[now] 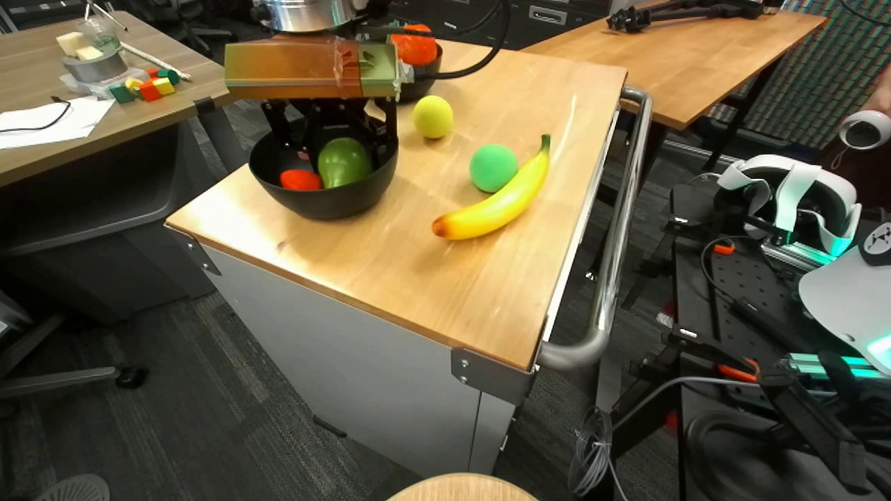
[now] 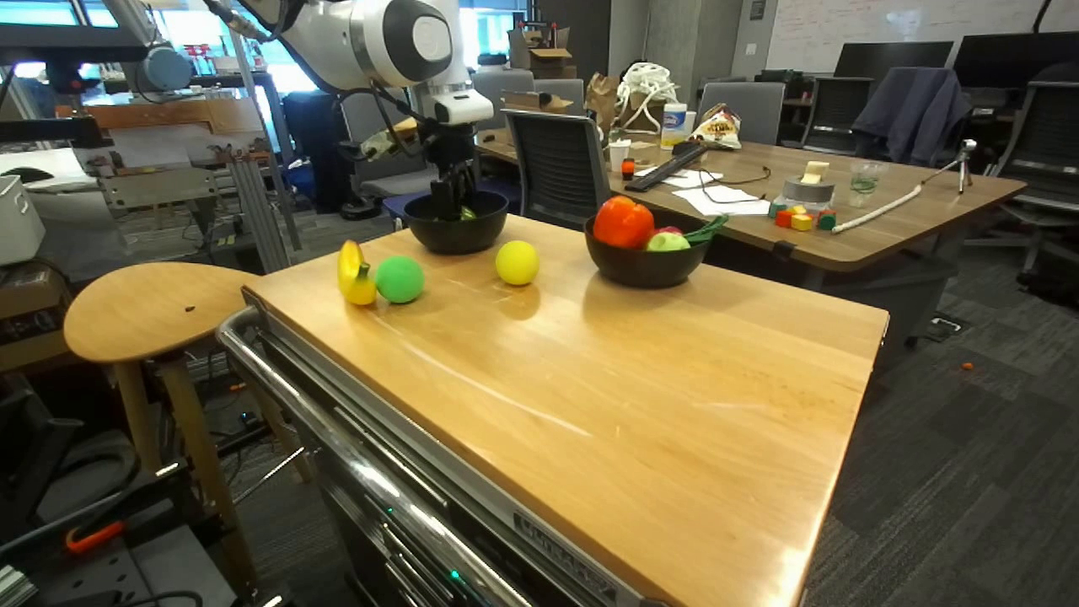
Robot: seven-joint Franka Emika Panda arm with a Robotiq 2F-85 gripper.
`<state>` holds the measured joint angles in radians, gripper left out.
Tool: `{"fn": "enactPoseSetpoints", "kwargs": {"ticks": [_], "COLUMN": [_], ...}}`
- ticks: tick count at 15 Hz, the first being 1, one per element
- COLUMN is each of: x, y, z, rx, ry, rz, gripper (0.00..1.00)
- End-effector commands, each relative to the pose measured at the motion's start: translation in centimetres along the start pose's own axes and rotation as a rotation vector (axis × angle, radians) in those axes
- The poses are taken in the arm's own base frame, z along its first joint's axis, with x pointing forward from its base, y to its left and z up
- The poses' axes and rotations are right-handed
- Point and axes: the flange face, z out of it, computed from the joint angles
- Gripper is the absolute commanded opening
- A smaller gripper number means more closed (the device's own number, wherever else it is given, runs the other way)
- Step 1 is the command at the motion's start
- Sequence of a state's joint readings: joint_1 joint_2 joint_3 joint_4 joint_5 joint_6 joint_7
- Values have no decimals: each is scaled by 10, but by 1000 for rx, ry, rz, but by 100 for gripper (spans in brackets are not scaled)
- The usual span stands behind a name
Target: Take the fruit and vegetable toys out of the black bowls and put them on the counter
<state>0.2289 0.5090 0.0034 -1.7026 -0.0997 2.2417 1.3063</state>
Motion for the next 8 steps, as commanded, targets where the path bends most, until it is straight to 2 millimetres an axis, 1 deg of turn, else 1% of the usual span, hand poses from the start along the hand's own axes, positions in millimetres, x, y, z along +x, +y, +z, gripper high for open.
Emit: {"fn": "enactPoseSetpoints", "kwargs": {"ticks": [1, 3, 5, 7, 8], "x": [-3, -4, -7, -16, -21], "y": [-10, -10, -9, -2, 5], "z": [-4, -8, -22, -52, -74], "rx": [-3, 5, 26, 50, 71], "ry": [12, 13, 42, 116, 151], "rz": [16, 10, -33, -137, -168], "gripper": [47, 47, 47, 47, 47]}}
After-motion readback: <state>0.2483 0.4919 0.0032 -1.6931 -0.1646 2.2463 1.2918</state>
